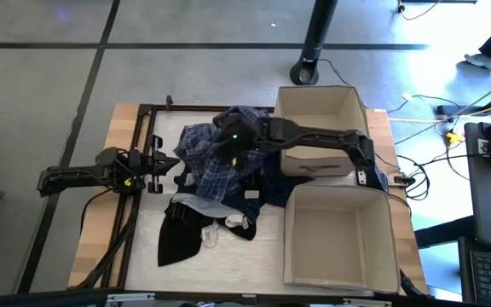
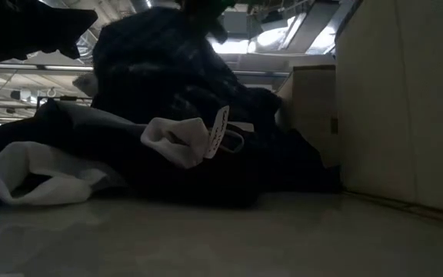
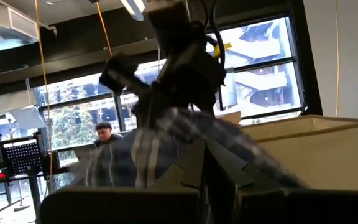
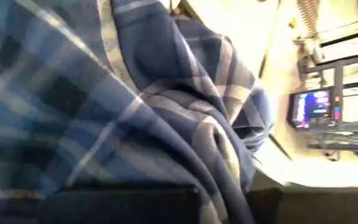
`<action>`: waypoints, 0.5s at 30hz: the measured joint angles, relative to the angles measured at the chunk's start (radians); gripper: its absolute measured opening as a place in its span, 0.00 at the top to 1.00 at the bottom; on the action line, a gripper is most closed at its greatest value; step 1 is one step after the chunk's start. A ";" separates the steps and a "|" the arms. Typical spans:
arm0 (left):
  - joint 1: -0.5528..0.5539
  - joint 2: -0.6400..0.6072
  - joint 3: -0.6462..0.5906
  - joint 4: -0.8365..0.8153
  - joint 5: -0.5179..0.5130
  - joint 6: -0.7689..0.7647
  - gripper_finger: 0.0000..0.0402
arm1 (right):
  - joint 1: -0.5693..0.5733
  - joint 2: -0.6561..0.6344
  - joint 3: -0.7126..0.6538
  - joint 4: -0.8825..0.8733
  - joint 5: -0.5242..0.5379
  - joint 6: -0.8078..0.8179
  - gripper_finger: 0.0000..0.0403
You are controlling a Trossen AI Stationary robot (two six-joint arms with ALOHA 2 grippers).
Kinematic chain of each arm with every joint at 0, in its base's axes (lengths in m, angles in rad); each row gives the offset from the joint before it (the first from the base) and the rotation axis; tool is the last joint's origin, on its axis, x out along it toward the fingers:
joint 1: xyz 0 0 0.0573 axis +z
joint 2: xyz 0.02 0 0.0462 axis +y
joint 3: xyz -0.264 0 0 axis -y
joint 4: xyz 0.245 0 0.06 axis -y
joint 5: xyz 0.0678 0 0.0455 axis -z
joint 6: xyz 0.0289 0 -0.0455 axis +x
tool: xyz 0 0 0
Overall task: Sort clothes
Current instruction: Put the blue checkered polo into the top laundry organizer
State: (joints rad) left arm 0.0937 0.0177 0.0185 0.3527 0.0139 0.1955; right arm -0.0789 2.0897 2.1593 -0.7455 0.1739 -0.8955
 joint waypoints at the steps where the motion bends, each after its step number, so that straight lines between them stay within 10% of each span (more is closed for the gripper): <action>1: 0.000 0.000 0.000 0.000 0.000 0.000 0.99 | 0.000 -0.012 0.000 -0.002 0.005 0.000 0.99; 15: 0.000 0.000 0.000 0.000 0.000 0.002 0.99 | 0.000 -0.189 0.000 0.014 0.151 0.000 0.99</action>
State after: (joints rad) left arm 0.0937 0.0177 0.0185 0.3531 0.0139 0.1979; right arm -0.0788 1.9011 2.1590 -0.7317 0.3246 -0.8951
